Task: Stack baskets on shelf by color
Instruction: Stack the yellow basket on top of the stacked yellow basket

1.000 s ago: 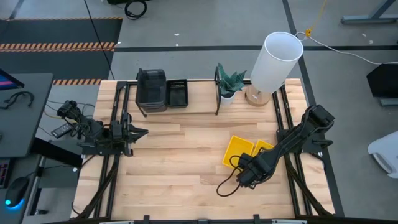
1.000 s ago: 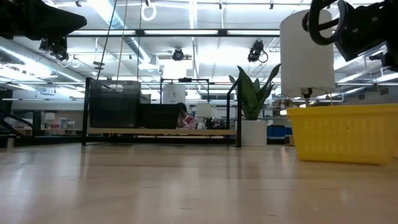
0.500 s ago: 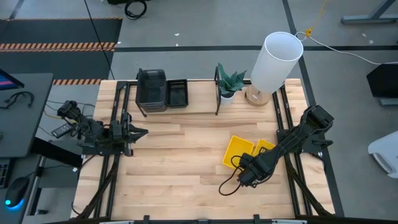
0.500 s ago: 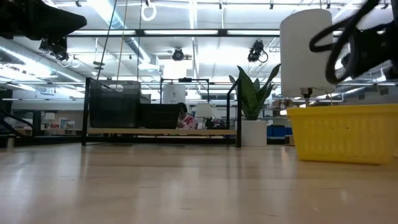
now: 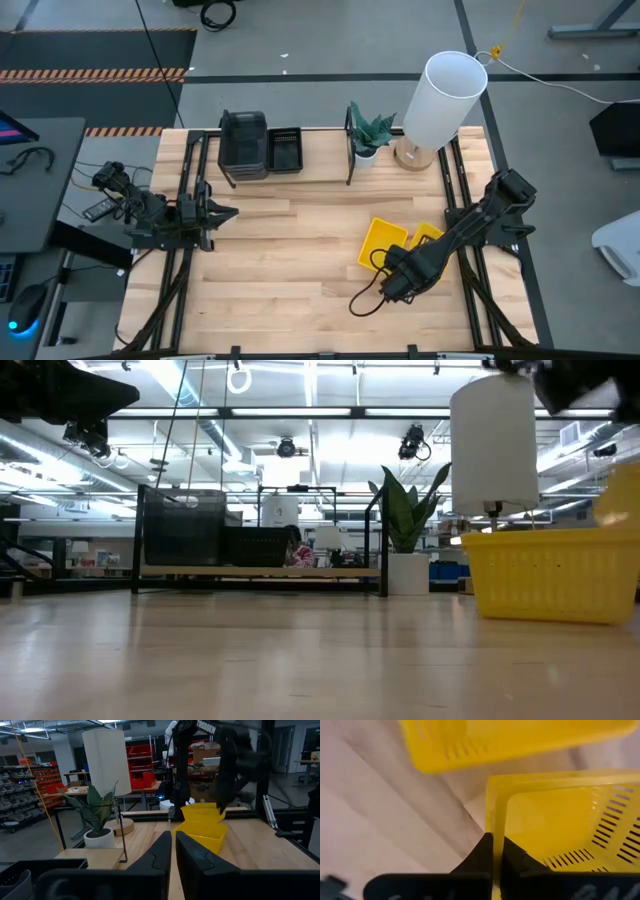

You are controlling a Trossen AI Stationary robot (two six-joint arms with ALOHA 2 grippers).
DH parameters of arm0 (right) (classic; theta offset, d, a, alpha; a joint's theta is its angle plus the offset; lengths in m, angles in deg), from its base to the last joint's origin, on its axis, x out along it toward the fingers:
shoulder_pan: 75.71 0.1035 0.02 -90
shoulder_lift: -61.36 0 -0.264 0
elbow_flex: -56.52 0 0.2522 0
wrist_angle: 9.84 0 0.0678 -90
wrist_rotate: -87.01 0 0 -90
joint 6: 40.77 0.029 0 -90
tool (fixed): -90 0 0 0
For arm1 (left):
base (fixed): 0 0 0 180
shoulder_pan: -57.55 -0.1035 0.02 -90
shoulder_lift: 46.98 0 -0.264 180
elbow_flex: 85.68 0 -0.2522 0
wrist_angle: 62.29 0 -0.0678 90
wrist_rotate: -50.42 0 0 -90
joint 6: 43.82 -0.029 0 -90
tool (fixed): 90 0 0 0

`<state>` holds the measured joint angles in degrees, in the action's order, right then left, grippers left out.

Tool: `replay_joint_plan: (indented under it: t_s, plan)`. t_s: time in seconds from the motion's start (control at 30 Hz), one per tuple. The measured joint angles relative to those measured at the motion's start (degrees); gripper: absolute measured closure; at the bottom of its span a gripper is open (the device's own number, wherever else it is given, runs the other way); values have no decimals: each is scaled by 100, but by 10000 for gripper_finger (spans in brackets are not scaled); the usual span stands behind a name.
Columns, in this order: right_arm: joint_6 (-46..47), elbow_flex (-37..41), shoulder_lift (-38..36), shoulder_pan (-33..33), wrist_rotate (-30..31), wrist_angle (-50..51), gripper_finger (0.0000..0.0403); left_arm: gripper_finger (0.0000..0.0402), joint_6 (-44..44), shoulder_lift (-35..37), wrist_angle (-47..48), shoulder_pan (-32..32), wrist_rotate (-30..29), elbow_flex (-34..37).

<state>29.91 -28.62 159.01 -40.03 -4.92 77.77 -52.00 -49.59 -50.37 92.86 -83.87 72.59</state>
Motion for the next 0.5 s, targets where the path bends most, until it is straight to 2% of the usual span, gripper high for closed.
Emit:
replay_joint_plan:
  t_s: [0.37,0.5]
  plan:
    - [56,-1749,129,-2,1488,345,395,377,0,0,-2,2,0,0]
    - [-329,-2204,634,-67,1622,358,396,376,0,0,-2,2,0,0]
